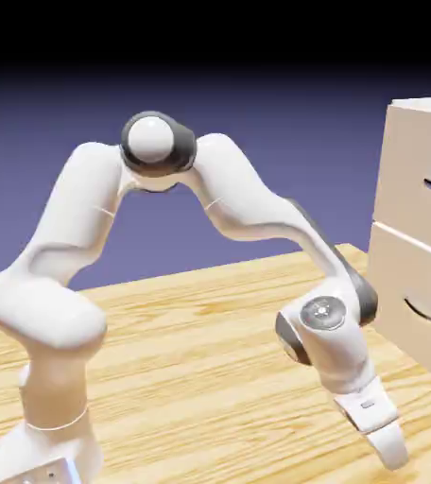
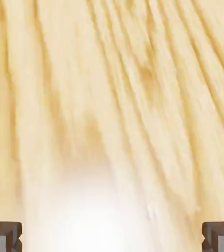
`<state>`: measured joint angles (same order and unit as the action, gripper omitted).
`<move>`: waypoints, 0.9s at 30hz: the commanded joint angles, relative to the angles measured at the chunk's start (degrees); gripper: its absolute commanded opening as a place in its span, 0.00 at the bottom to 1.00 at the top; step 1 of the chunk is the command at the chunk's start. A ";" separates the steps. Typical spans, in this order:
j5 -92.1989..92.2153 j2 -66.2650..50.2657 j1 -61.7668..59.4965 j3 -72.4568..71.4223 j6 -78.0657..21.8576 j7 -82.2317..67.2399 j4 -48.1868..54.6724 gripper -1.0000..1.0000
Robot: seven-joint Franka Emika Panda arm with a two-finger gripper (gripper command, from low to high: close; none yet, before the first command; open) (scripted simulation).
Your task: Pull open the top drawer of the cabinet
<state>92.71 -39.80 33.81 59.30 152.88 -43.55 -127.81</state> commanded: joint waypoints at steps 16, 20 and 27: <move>39.87 -31.16 14.24 25.50 -9.09 -36.99 14.27 0.50; 49.84 -38.95 17.80 31.88 -11.36 -46.24 17.84 0.50; 67.28 -52.59 24.03 43.04 -15.34 -62.42 24.09 0.50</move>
<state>159.99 -92.39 57.84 102.33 137.54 -105.96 -103.73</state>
